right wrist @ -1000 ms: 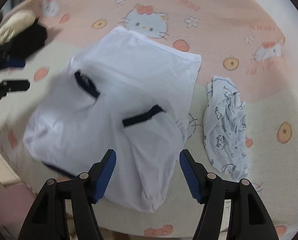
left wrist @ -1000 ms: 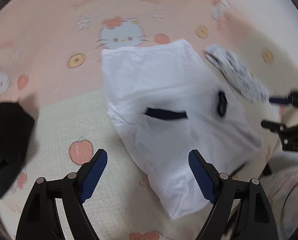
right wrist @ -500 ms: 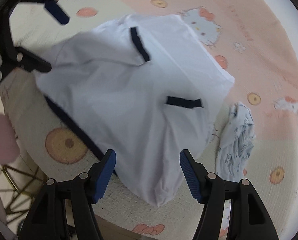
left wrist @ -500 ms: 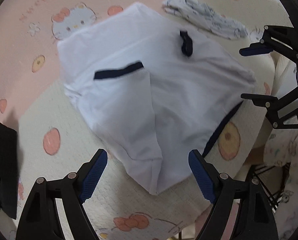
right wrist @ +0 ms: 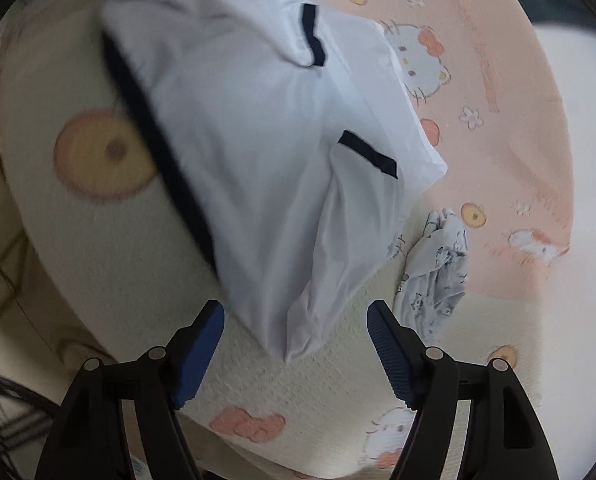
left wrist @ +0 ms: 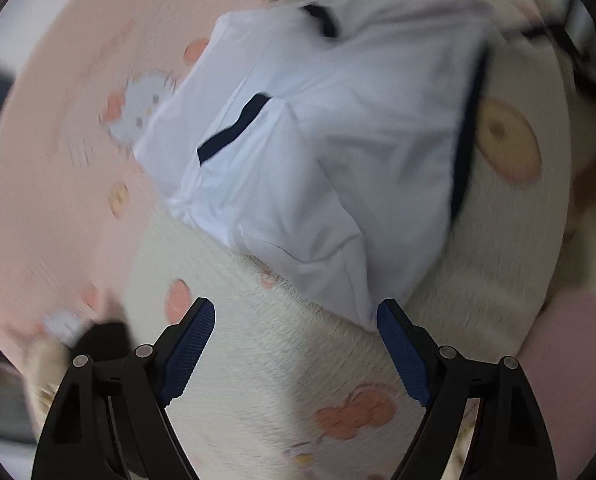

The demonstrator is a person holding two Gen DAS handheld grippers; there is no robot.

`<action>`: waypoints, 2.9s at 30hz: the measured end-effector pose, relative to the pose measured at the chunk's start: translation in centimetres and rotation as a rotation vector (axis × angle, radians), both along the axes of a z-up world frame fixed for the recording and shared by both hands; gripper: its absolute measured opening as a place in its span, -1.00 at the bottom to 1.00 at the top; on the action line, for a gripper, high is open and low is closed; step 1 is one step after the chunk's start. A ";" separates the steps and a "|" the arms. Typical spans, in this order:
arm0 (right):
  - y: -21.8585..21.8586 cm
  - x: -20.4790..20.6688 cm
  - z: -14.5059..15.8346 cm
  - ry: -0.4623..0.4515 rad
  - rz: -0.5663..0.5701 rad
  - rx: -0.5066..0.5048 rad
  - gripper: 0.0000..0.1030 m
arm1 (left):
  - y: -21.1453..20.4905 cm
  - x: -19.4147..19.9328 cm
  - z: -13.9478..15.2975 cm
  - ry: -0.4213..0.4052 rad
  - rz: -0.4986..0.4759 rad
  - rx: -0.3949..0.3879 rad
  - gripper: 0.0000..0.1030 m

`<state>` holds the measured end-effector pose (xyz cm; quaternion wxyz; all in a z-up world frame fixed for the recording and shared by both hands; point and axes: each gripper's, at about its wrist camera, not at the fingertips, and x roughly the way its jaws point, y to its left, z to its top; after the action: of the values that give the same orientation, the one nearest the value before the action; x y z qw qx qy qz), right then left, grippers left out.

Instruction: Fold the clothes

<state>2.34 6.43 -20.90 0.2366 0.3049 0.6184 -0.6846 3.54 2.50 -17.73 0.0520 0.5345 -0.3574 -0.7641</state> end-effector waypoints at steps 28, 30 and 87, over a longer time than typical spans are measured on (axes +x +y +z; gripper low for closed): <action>-1.3 -0.2 -3.4 0.310 0.173 0.112 0.60 | 5.5 -1.5 -4.0 0.147 -0.266 -0.419 0.88; -0.2 -0.6 -3.6 0.319 0.161 0.137 0.60 | 4.6 -0.9 -3.9 0.134 -0.253 -0.419 0.88; 0.2 0.4 -5.6 0.261 0.077 0.163 -0.81 | 5.8 0.2 -3.6 0.055 -0.088 -0.043 -0.85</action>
<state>2.71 6.61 -26.54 0.1549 0.2078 0.7084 -0.6565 3.75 8.29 -21.37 0.0396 0.4958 -0.3953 -0.7722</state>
